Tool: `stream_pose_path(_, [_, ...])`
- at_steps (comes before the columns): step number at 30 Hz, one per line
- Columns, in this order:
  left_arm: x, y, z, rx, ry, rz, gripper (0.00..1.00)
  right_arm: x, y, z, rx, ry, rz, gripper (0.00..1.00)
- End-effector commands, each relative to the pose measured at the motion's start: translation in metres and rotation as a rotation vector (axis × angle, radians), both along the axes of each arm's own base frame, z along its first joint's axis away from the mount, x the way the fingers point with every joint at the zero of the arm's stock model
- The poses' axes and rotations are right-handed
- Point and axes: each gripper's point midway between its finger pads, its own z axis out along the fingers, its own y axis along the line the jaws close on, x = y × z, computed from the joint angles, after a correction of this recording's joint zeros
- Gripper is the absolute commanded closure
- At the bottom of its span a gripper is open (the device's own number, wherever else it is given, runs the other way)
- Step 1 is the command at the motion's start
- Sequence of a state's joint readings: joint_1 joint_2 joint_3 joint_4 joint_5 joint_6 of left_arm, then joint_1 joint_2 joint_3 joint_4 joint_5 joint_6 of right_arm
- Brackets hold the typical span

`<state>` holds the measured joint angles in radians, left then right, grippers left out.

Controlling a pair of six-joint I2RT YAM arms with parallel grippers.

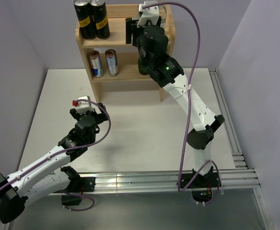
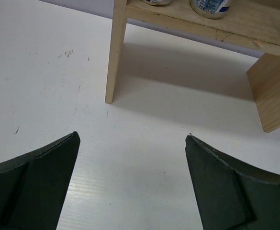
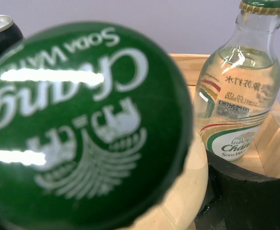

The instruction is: Place and organize the beverage onto the shelf

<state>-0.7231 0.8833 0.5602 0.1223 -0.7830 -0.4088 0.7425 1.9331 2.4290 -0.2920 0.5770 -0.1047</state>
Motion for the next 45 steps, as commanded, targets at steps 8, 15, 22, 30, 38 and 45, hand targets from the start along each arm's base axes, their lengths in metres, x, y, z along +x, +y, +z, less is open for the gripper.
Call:
stream_pose_path(8, [-0.002,0.000,0.012,-0.042,-0.034,-0.006,0.01,0.012,-0.019,0.051,0.181,-0.157,-0.003,1.00])
stream_pose_path(15, [-0.001,0.000,0.013,-0.041,-0.035,-0.008,0.01,0.037,-0.019,0.029,0.181,-0.126,-0.011,1.00])
stream_pose_path(22, [-0.001,-0.001,0.013,-0.041,-0.033,-0.010,0.01,0.055,-0.017,0.009,0.166,-0.100,-0.017,0.84])
stream_pose_path(30, [-0.001,-0.001,0.013,-0.039,-0.033,-0.010,0.01,0.072,-0.006,-0.013,0.192,-0.068,0.000,0.78])
stream_pose_path(38, [-0.002,0.000,0.013,-0.040,-0.034,-0.011,0.01,0.084,0.000,-0.029,0.185,-0.055,-0.002,0.49])
stream_pose_path(45, [-0.002,0.000,0.016,-0.047,-0.040,-0.014,0.01,0.087,0.003,-0.035,0.181,-0.048,-0.004,0.11])
